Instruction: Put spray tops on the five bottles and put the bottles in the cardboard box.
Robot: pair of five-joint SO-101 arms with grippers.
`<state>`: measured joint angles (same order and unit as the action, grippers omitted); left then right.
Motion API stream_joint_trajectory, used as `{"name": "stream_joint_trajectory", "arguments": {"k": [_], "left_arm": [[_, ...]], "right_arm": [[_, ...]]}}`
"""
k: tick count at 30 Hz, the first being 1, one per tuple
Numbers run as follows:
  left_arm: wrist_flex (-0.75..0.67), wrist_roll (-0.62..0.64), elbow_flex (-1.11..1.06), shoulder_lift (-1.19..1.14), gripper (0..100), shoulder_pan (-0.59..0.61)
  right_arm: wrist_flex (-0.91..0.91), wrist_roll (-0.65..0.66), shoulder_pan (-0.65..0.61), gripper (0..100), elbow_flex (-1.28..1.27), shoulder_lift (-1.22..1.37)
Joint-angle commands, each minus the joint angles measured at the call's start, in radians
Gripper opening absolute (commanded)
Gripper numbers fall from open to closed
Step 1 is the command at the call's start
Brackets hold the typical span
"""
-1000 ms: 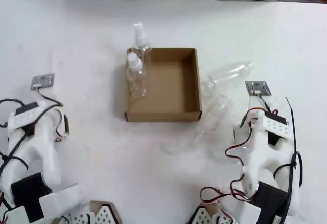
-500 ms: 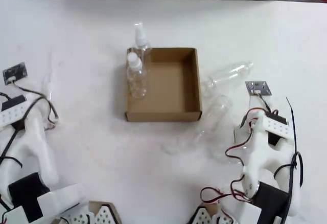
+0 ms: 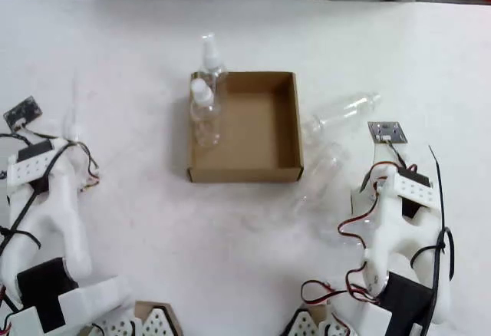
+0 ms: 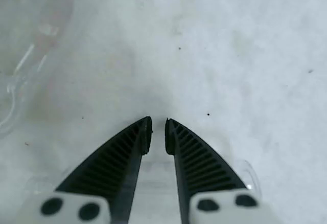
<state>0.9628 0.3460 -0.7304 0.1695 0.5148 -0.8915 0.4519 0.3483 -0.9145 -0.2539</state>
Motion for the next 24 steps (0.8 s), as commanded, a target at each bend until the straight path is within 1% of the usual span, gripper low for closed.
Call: {"name": "stream_joint_trajectory", "arguments": {"k": [1,6,9,11,15,17,20,22,24], "left_arm": [[-0.106,0.091,-0.092,0.079,12,-0.027],[-0.114,0.095,-0.173,0.228,13,-0.036],[-0.118,0.097,-0.178,0.242,14,-0.036],[-0.143,0.132,-0.183,0.223,19,-0.036],[-0.15,0.212,-0.18,0.15,35,-0.036],[-0.152,0.238,-0.175,0.113,39,-0.036],[-0.184,0.244,-0.175,0.07,37,-0.036],[-0.219,0.247,-0.176,0.045,36,-0.036],[-0.267,0.287,-0.176,0.016,35,-0.036]], "right_arm": [[0.013,0.009,0.001,3.5,0.003,-0.013],[0.013,0.009,0.001,3.5,0.003,-0.013],[0.013,0.009,0.001,3.5,0.003,-0.013],[0.013,0.009,0.001,3.5,0.003,-0.013],[0.013,0.011,0.001,3.5,0.003,-0.013],[0.013,0.017,0.001,3.5,0.003,-0.013],[0.012,0.068,0.001,3.2,-0.006,-0.015],[0.012,0.075,0.001,3.2,-0.012,-0.019],[0.012,0.078,0.001,3.2,-0.012,-0.018]]}}
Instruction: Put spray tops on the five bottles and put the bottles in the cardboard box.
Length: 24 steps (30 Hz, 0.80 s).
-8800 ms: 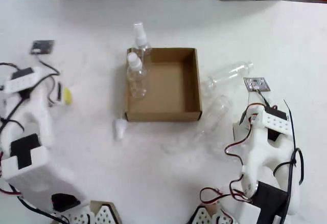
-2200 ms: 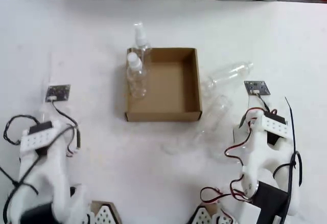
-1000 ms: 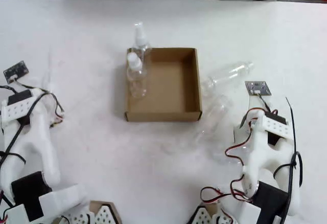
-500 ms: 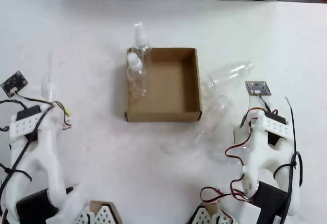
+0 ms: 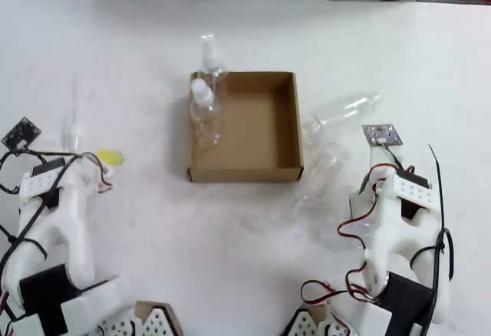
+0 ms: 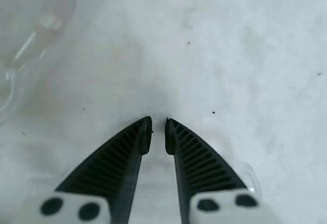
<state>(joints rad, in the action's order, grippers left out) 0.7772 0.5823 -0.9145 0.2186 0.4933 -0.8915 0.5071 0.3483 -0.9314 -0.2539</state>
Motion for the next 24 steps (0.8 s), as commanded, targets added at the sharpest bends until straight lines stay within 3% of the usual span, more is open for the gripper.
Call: {"name": "stream_joint_trajectory", "arguments": {"k": [1,4,13,18,24], "left_arm": [[-0.112,0.083,0.006,-0.048,35,-0.015],[-0.192,0.127,0.006,-0.101,35,-0.013],[-0.167,0.124,0.006,-0.116,35,0.038],[0.063,-0.12,0.061,-0.041,35,0.041],[0.137,-0.407,0.06,0.065,35,0.081]], "right_arm": [[0.012,0.023,0.001,3.2,0.005,-0.018],[0.012,0.023,0.001,3.2,0.005,-0.018],[0.012,0.025,0.001,3.2,0.005,-0.016],[0.012,0.025,-0.001,3.2,0.005,-0.015],[0.012,0.025,-0.001,3.3,0.005,-0.015]]}}
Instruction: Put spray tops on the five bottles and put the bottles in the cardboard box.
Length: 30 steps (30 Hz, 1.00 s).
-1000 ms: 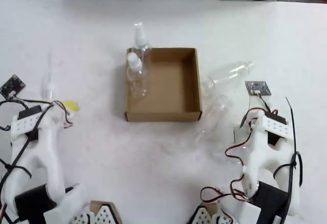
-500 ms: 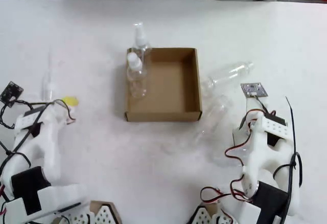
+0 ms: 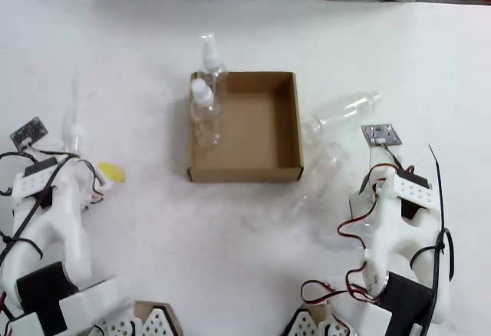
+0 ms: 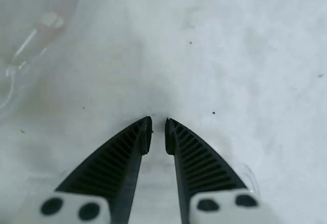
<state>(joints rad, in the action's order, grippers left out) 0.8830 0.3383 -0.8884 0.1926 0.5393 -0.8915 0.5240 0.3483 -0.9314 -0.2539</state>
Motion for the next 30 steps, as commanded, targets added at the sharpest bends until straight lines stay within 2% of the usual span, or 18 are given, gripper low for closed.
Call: {"name": "stream_joint_trajectory", "arguments": {"k": [1,4,8,14,17,23,25,30], "left_arm": [[0.031,-0.189,0.034,0.104,35,0.045],[0.031,-0.147,0.038,0.136,35,0.059],[0.055,0.031,0.034,0.168,35,0.047],[0.078,0.203,-0.012,0.176,35,-0.05],[-0.028,0.245,-0.098,0.176,35,-0.067],[-0.404,0.354,-0.278,0.174,35,-0.061],[-0.491,0.374,-0.316,0.174,35,-0.061],[-0.52,0.39,-0.321,0.17,35,-0.061]], "right_arm": [[0.012,0.008,-0.001,3.3,0.005,-0.015],[0.012,0.008,-0.001,3.3,0.005,-0.015],[0.013,0.008,-0.016,3.4,0.005,-0.015],[0.013,0.008,-0.016,3.4,0.005,-0.015],[0.013,0.008,-0.016,3.4,0.005,-0.015],[0.013,0.009,-0.016,3.4,0.005,-0.015],[0.013,0.009,-0.016,3.4,0.005,-0.015],[0.013,0.009,-0.016,3.4,0.005,-0.015]]}}
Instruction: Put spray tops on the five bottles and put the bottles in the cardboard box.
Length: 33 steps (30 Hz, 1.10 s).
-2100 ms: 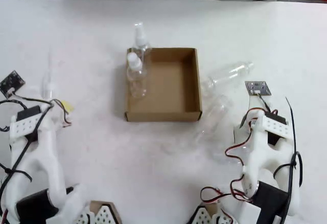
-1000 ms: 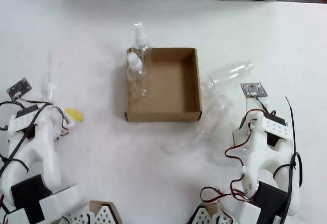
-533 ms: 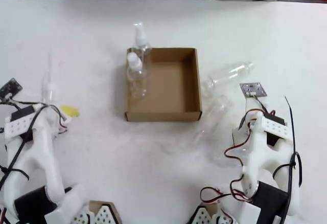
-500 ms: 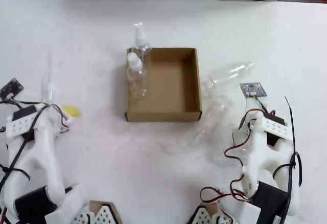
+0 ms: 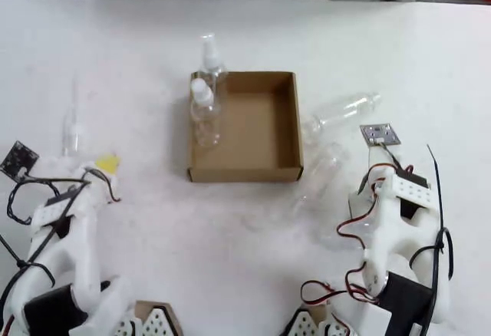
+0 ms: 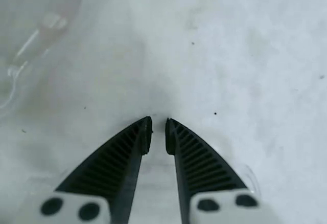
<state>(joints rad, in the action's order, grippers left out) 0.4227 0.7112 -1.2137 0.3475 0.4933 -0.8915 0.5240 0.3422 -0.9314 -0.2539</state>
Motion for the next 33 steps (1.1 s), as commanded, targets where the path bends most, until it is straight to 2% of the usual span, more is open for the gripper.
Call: {"name": "stream_joint_trajectory", "arguments": {"k": [1,3,8,11,15,17,20,24,27,33], "left_arm": [[-0.057,0.015,0.003,0.015,34,-0.016],[-0.057,0.011,0.003,0.015,30,-0.018],[-0.055,0.008,-0.002,0.016,5,-0.018],[-0.028,0.008,0.0,0.019,10,-0.019],[0.017,-0.018,0.014,0.022,10,-0.021],[0.078,-0.078,0.054,0.022,9,-0.021],[0.272,-0.216,0.157,0.022,7,-0.021],[0.52,-0.585,0.299,0.022,7,-0.021],[0.606,-0.847,0.381,0.019,7,-0.028],[0.69,-0.867,0.451,0.018,8,-0.177]], "right_arm": [[0.013,0.009,-0.01,3.4,0.005,-0.015],[0.013,0.009,-0.01,3.4,0.005,-0.015],[0.013,0.009,-0.01,3.4,0.005,-0.015],[0.013,0.009,-0.01,3.4,0.005,-0.015],[0.013,0.009,-0.01,3.4,0.005,-0.015],[0.013,0.009,-0.01,3.4,0.005,-0.015],[0.013,0.009,-0.01,3.4,0.005,-0.015],[0.013,0.009,-0.01,3.4,0.005,-0.015],[0.013,0.009,-0.01,3.4,0.005,-0.015],[0.013,0.009,-0.01,3.4,0.005,-0.015]]}}
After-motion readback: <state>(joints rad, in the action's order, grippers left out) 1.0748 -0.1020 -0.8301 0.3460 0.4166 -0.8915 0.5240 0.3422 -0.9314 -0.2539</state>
